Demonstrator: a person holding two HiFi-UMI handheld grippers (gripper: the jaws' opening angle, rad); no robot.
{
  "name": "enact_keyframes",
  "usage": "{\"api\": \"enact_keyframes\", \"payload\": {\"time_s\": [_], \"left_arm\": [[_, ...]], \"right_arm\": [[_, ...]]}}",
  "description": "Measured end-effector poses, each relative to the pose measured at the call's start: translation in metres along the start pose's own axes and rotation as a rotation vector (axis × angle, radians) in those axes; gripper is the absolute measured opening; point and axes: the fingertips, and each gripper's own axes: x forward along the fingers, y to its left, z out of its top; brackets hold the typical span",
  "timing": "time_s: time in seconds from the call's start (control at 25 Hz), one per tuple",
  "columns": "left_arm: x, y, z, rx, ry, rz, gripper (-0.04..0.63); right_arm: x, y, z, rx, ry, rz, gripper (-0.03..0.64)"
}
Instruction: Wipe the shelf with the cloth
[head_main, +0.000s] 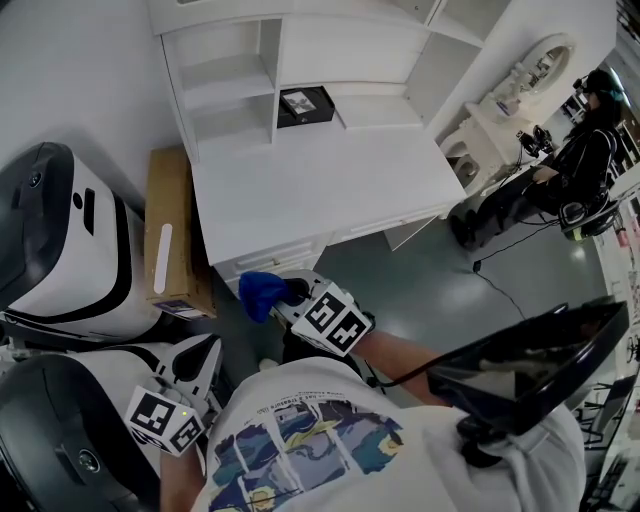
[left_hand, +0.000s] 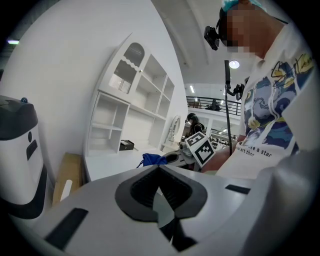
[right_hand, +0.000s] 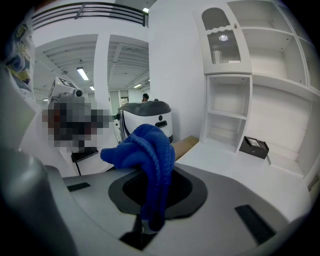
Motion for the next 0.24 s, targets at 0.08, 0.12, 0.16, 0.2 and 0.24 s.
{"api": "enact_keyframes", "payload": {"time_s": [0.08, 0.12, 0.16, 0.2, 0.24], "left_arm": [[-0.001, -0.002, -0.001, -0.002, 0.003, -0.003, 0.011], [-0.001, -0.003, -0.002, -0.003, 0.004, -0.007, 0.012], [-0.001, -0.005, -0.004, -0.002, 0.006, -0.013, 0.012], [-0.001, -0.007, -0.005, -0.002, 0.008, -0.02, 0.011], [0.0, -0.009, -0.006, -0.001, 0.01, -0.028, 0.011]], "right_arm": [[-0.002, 0.003, -0.001, 0.006, 0.001, 0.002, 0.066], [-0.005, 0.005, -0.002, 0.011, 0.005, 0.002, 0.066], [-0.008, 0.006, -0.005, 0.014, 0.012, -0.003, 0.066], [-0.011, 0.007, -0.008, 0.015, 0.018, -0.01, 0.066], [-0.014, 0.007, -0.011, 0.017, 0.025, -0.018, 0.066]]}}
